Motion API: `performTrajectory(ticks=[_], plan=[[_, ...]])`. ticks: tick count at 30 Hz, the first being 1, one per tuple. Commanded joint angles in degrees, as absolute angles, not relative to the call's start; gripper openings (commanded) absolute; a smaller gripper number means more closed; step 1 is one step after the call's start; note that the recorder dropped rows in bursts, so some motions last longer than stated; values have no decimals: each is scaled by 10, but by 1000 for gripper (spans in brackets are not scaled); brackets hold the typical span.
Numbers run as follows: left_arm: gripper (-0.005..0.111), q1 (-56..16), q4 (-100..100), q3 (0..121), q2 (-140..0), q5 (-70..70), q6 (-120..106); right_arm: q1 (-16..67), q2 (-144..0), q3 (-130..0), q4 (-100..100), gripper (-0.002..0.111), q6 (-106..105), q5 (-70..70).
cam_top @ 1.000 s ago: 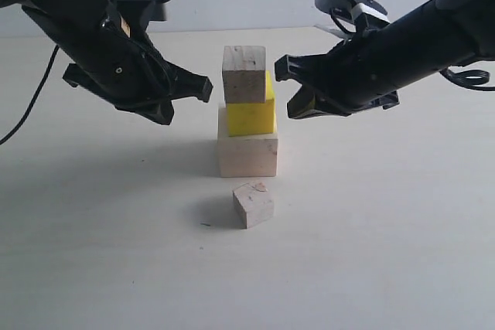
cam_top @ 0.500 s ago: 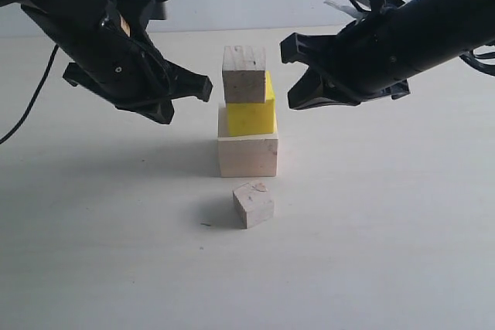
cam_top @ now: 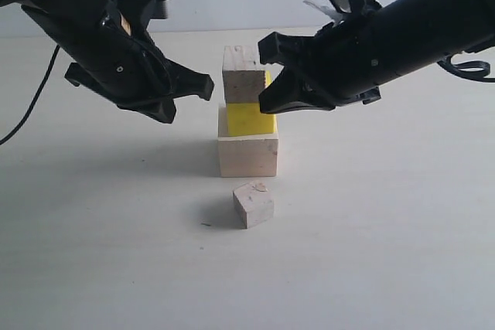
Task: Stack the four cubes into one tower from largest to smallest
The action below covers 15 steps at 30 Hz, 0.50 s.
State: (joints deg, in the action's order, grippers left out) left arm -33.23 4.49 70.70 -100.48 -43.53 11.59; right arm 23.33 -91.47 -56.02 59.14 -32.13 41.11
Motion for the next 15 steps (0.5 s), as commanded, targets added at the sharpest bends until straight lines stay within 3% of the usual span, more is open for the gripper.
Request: performTrajectory(ticks=[1,15], plan=[[0,-332,60,706,-999,-433,107,237,-937,-564,604,0,-334,403],[0,-332,62,706,-999,-429,96,237,-948,-564,694,0,-419,398]])
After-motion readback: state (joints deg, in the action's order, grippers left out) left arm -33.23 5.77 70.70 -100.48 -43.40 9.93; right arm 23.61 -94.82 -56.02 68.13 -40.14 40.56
